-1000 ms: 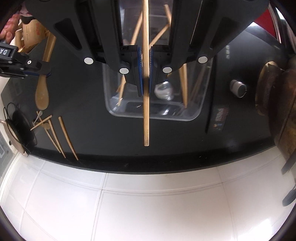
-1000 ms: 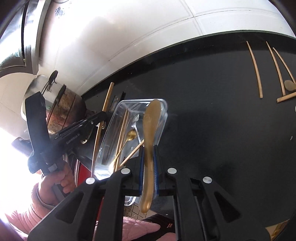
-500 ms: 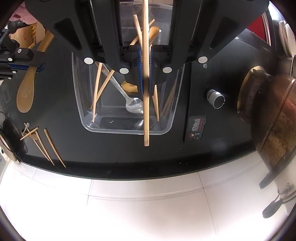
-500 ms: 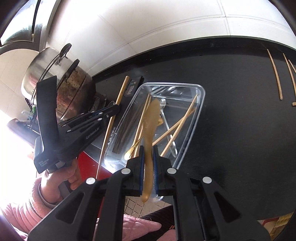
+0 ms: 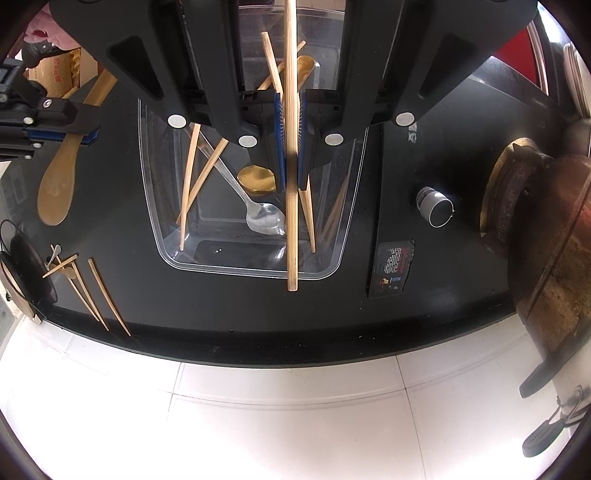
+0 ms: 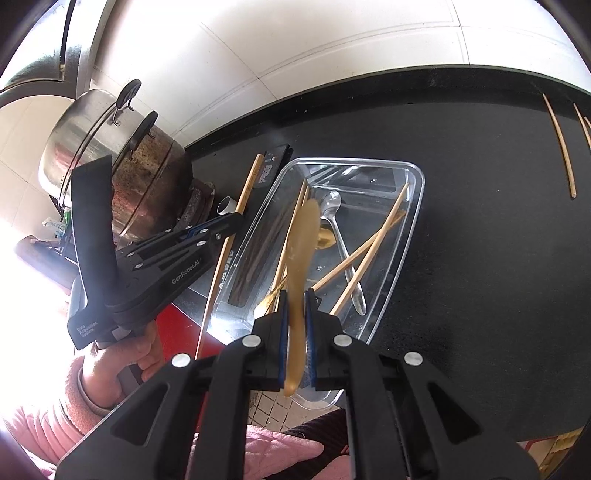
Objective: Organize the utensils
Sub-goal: 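Open both tools to drop the items and move back toward the pile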
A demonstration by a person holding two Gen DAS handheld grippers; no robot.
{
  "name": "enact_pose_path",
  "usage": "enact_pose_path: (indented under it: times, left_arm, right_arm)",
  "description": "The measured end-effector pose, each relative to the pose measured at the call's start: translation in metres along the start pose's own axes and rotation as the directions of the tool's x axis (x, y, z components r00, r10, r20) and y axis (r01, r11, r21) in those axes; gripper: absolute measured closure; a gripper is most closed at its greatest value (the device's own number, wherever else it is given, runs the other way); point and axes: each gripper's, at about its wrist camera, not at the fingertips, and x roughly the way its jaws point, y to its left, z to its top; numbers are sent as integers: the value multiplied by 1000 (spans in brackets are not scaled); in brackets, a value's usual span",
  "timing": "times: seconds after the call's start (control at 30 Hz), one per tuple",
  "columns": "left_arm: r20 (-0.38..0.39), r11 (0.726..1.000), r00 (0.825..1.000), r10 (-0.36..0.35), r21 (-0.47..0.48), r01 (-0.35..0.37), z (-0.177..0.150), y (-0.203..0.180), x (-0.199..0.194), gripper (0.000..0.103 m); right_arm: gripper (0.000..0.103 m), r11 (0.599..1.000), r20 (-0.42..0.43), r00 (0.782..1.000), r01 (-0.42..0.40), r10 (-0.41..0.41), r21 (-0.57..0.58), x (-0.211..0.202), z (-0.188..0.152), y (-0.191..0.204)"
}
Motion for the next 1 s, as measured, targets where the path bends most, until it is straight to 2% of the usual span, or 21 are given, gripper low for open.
enact_pose_path:
  times: [0.03,0.07,0.1,0.13,0.17,0.2,0.23,0.33,0.47,0.57,0.7,0.83,1.0]
  left_arm:
    - [-6,1000,1000,-1,-4,1,1,1,2,98]
    - [-16,1000,1000,-3,-10,3,2,2,4,93]
    - [-31,1000,999,-6,-16,6,3,3,7,70]
    - [-50,1000,999,-4,-27,2,5,4,10,47]
    - [-51,999,999,2,-38,-4,7,5,11,9]
    - [-31,999,999,6,-47,-7,8,7,8,6]
    - [-2,998,1000,16,-54,-16,10,9,3,6]
    - [11,996,1000,29,-84,-28,19,15,2,6]
    - [10,991,1000,0,-131,2,30,21,5,6]
    - [16,990,1000,-6,-142,9,36,12,9,6]
    - [2,993,999,-49,-104,49,49,-22,19,6]
    - [-16,995,995,-101,-4,100,66,-83,32,6]
    - [-59,982,986,-153,102,159,85,-164,50,6]
  right_arm:
    - [94,1000,-23,1000,9,-9,-12,6,2,2]
    - [93,999,-50,998,29,-30,-30,14,5,5]
    - [84,996,-75,995,63,-68,-60,23,7,7]
    - [65,994,-90,992,82,-89,-78,29,8,9]
    - [14,993,-97,991,82,-90,-86,33,8,9]
    - [8,993,-78,994,63,-71,-95,31,7,10]
    - [8,990,-74,994,69,-79,-123,30,6,12]
    - [8,955,-50,986,143,-161,-259,24,2,16]
    - [7,951,-43,980,180,-196,-250,12,-5,-11]
    - [7,967,-48,975,207,-216,-149,-2,-8,-48]
    - [7,969,-28,972,233,-232,84,-30,-12,-110]
    - [7,935,10,964,255,-265,249,-63,-18,-163]
    - [7,873,72,932,304,-356,382,-117,-26,-229]
